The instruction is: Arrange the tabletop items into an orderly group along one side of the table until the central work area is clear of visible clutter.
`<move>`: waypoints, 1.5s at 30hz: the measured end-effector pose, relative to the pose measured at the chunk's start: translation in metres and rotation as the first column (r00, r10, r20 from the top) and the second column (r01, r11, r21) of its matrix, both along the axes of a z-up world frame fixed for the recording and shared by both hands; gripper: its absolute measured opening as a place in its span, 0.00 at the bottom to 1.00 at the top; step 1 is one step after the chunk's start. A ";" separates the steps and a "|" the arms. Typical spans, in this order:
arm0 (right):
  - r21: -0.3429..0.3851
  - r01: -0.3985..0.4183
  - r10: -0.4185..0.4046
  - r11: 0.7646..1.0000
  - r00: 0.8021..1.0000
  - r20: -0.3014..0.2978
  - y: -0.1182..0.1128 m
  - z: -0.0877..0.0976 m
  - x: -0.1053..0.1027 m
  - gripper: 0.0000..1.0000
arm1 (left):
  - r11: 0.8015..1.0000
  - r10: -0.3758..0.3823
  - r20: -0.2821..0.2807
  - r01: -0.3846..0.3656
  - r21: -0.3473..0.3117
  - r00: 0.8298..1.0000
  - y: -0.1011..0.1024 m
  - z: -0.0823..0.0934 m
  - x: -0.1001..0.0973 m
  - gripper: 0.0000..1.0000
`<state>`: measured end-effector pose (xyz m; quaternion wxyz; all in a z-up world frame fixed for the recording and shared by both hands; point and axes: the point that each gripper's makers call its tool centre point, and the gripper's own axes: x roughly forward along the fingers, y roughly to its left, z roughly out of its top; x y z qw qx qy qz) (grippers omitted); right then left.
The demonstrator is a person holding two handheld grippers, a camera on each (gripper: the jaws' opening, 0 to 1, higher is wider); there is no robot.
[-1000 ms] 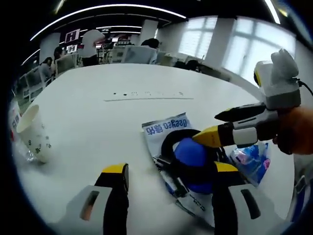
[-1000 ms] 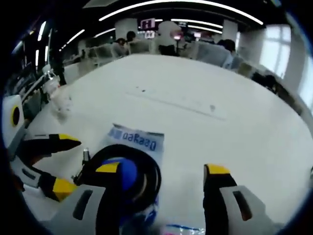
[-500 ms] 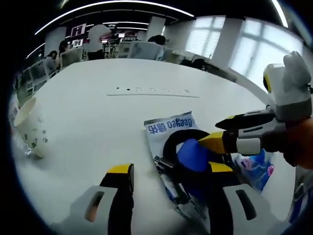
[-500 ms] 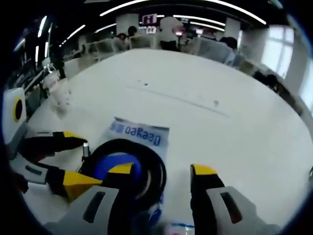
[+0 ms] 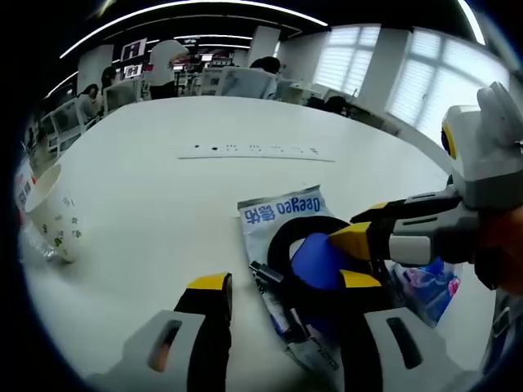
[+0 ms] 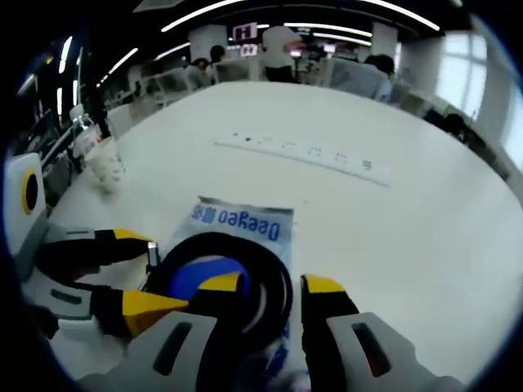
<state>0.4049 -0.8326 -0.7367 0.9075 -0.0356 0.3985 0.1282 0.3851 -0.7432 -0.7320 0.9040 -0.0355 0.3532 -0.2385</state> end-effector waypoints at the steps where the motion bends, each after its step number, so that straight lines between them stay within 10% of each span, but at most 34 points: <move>1: 0.009 0.001 -0.001 1.000 1.000 -0.003 0.001 0.000 0.000 0.21 | 1.000 -0.003 0.002 0.003 0.001 1.000 -0.001 0.000 0.000 0.46; 45: 0.092 0.075 -0.077 0.993 0.997 0.013 0.018 0.020 -0.009 0.01 | 0.998 0.012 -0.032 -0.010 0.058 0.999 0.016 0.011 -0.002 0.17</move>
